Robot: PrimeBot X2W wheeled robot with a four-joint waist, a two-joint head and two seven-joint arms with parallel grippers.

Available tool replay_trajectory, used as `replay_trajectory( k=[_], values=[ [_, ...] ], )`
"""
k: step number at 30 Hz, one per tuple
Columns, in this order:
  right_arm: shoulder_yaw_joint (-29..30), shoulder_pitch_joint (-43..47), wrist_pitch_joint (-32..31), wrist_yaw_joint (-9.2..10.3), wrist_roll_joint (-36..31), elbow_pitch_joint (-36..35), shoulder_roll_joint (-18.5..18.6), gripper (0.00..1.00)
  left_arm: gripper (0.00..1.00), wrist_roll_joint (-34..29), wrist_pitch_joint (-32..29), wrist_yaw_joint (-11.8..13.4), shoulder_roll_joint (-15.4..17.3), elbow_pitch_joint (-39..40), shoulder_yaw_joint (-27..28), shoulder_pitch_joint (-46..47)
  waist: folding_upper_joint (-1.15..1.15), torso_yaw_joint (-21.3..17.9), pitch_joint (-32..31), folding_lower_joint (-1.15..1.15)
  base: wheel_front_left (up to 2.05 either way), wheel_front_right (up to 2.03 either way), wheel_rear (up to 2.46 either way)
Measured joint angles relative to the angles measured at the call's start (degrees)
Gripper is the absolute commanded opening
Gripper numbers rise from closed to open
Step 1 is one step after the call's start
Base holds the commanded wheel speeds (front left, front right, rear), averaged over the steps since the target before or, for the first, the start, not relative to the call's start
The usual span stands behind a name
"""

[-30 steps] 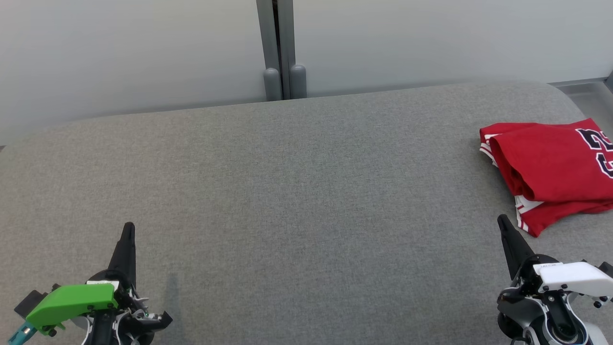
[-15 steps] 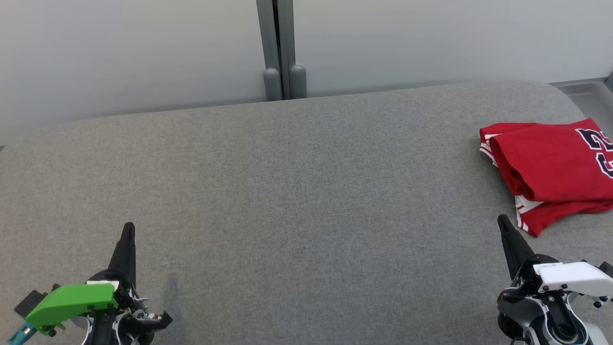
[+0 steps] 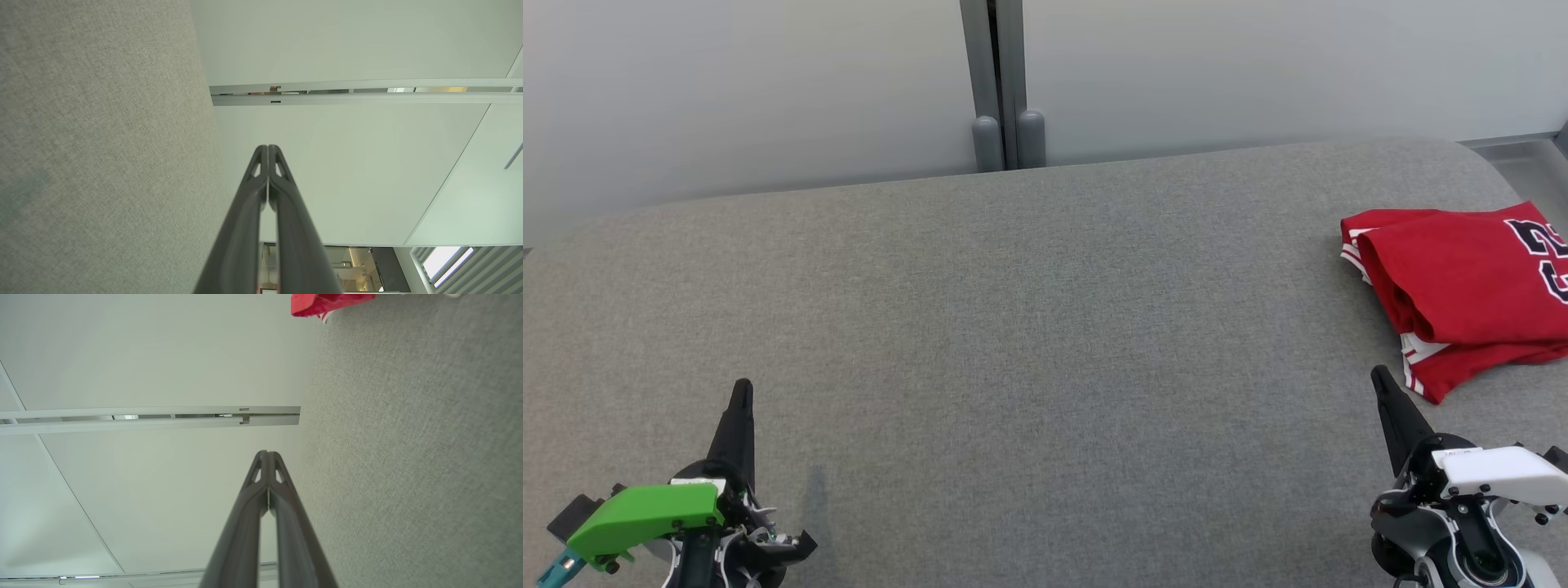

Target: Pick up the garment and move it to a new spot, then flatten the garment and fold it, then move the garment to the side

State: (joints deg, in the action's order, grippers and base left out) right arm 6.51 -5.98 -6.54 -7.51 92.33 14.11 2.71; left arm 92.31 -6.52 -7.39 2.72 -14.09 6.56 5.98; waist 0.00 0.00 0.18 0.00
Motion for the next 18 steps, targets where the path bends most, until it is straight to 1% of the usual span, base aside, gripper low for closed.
replay_trajectory(
  k=[18],
  values=[
    [0.0, 0.0, 0.0, 0.00, 0.0, 0.0, 0.0, 0.00, 0.00, 0.0, 0.0, 0.0, 0.0, 0.0, 0.0, 0.0, 0.00, 0.0, 0.0, 0.00, 0.00, 0.00, 0.00]
  ],
)
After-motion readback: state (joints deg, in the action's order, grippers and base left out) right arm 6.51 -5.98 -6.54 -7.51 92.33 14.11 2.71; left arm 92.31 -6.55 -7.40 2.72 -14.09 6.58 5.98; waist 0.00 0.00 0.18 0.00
